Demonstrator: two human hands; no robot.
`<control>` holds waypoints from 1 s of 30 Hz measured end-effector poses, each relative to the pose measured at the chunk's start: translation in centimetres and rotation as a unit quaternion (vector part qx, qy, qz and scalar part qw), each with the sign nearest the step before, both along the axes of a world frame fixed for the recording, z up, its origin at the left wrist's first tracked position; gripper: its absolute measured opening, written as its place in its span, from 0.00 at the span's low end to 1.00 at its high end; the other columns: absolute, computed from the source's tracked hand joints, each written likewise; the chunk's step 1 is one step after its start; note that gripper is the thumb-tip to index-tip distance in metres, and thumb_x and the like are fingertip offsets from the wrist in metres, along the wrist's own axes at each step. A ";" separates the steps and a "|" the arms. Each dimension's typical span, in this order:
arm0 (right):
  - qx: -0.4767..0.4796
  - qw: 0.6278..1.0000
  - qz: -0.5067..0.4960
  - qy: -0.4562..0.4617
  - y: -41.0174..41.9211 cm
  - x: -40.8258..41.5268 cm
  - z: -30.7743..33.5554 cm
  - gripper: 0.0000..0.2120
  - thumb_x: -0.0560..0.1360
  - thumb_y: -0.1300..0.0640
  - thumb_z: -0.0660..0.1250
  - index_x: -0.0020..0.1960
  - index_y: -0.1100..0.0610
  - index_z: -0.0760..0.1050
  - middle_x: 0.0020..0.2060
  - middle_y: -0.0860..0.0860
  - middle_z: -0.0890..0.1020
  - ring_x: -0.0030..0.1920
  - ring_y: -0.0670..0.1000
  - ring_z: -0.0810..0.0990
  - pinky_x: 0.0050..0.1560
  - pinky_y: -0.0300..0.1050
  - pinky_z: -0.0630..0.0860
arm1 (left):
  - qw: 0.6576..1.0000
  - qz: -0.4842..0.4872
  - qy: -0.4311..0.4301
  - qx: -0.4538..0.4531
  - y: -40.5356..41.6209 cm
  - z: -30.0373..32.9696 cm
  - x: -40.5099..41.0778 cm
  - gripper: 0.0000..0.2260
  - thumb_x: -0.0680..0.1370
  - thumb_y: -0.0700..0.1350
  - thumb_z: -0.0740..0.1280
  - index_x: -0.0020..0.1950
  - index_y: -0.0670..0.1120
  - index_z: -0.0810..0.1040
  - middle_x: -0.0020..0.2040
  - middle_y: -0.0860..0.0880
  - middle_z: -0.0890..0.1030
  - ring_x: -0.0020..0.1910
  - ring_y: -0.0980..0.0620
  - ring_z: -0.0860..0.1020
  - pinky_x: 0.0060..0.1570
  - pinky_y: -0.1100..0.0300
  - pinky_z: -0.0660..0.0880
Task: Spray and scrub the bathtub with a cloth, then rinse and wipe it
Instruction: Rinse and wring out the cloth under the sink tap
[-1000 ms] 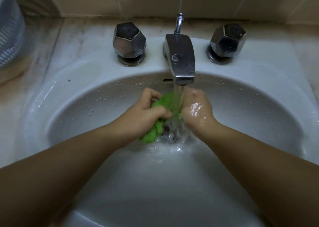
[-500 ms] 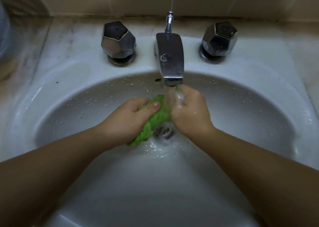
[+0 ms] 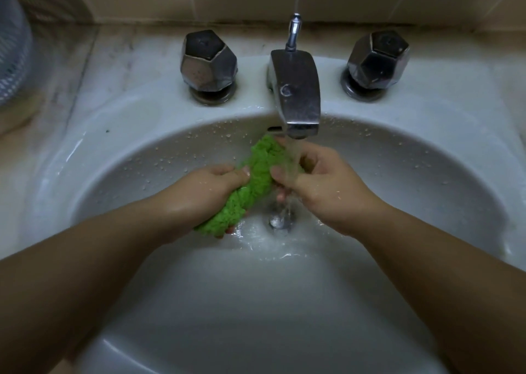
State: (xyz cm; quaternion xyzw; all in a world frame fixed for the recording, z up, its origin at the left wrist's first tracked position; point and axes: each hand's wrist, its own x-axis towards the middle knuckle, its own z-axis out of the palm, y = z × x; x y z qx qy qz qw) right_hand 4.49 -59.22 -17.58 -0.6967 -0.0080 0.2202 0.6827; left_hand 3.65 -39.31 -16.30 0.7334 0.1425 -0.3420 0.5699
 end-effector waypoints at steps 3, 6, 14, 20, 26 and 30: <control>-0.132 0.990 -0.015 -0.037 0.0 -0.1 0.3 0.13 0.84 0.56 0.66 0.41 0.52 0.79 0.27 0.52 0.81 0.25 0.48 0.77 0.29 0.45 0.74 | 0.998 -0.057 0.040 -0.002 0.0 0.3 -0.3 0.14 0.83 0.54 0.65 0.50 0.43 0.80 0.37 0.41 0.83 0.27 0.46 0.77 0.25 0.59 0.75; -0.251 0.957 -0.086 -0.122 -0.2 -0.1 0.0 0.17 0.81 0.57 0.60 0.34 0.53 0.76 0.26 0.50 0.77 0.27 0.46 0.73 0.30 0.44 0.70 | 0.993 -0.099 0.058 -0.012 -0.8 0.7 -0.7 0.14 0.82 0.55 0.66 0.52 0.44 0.81 0.37 0.41 0.83 0.30 0.44 0.78 0.27 0.58 0.77; -0.065 0.998 0.013 -0.009 -1.5 0.7 0.0 0.08 0.79 0.66 0.70 0.57 0.59 0.81 0.41 0.54 0.86 0.37 0.47 0.83 0.41 0.42 0.78 | 1.000 -0.015 0.017 -0.009 0.2 0.0 0.2 0.18 0.81 0.53 0.68 0.52 0.37 0.79 0.39 0.39 0.80 0.28 0.46 0.76 0.25 0.59 0.74; -0.229 0.962 -0.123 -0.080 -1.4 0.6 -0.4 0.27 0.86 0.46 0.58 0.43 0.68 0.75 0.30 0.65 0.79 0.24 0.53 0.80 0.28 0.59 0.77 | 0.995 -0.061 0.048 -0.055 -0.4 0.0 0.0 0.14 0.72 0.54 0.74 0.50 0.45 0.86 0.41 0.44 0.84 0.35 0.48 0.80 0.34 0.60 0.77; -0.073 0.997 -0.014 -0.023 -2.3 1.6 0.2 0.07 0.84 0.57 0.66 0.52 0.59 0.80 0.40 0.63 0.85 0.36 0.61 0.83 0.39 0.54 0.81 | 0.997 0.035 0.046 -0.060 -0.4 -0.3 0.7 0.13 0.67 0.38 0.75 0.50 0.43 0.78 0.39 0.40 0.79 0.31 0.48 0.77 0.26 0.61 0.74; -0.192 0.970 -0.098 -0.111 -2.4 1.3 0.5 0.26 0.86 0.48 0.61 0.39 0.67 0.75 0.27 0.63 0.78 0.24 0.56 0.79 0.27 0.47 0.73 | 0.993 -0.048 0.058 -0.090 -0.9 0.0 0.3 0.13 0.72 0.43 0.76 0.54 0.41 0.81 0.43 0.41 0.85 0.35 0.48 0.82 0.30 0.60 0.77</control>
